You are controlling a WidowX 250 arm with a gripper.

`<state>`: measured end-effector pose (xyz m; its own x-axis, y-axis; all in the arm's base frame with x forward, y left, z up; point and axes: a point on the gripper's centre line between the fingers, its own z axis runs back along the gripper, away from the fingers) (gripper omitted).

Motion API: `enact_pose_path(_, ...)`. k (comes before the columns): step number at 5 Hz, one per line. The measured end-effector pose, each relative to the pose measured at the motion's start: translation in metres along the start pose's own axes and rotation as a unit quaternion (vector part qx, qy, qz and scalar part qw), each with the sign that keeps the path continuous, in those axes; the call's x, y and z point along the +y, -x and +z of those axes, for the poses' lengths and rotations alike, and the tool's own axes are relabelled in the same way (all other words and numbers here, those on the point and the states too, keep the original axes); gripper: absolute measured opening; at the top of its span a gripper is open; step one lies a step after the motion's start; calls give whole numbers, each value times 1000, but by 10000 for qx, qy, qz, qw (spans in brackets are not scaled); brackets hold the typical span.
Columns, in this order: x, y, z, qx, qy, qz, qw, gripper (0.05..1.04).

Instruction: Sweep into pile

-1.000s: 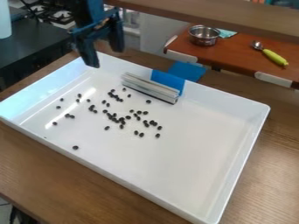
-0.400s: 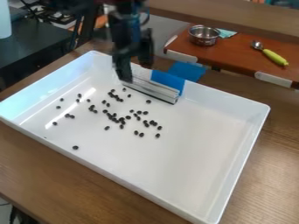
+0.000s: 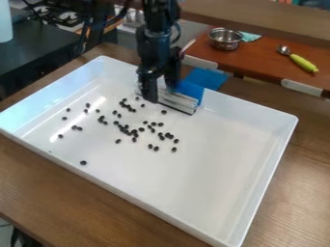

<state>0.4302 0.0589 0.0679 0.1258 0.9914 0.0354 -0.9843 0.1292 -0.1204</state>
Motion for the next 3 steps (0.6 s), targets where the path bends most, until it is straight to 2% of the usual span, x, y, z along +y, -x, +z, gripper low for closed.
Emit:
enact_pose_path(1,-6,-2,-8,-74,-34,63,9999,1000)
enact_pose_path(2,-14,-3,-4,-106,38,129,9999,966)
enact_pose_path(3,-16,-4,-12,-114,-19,143,9998,686)
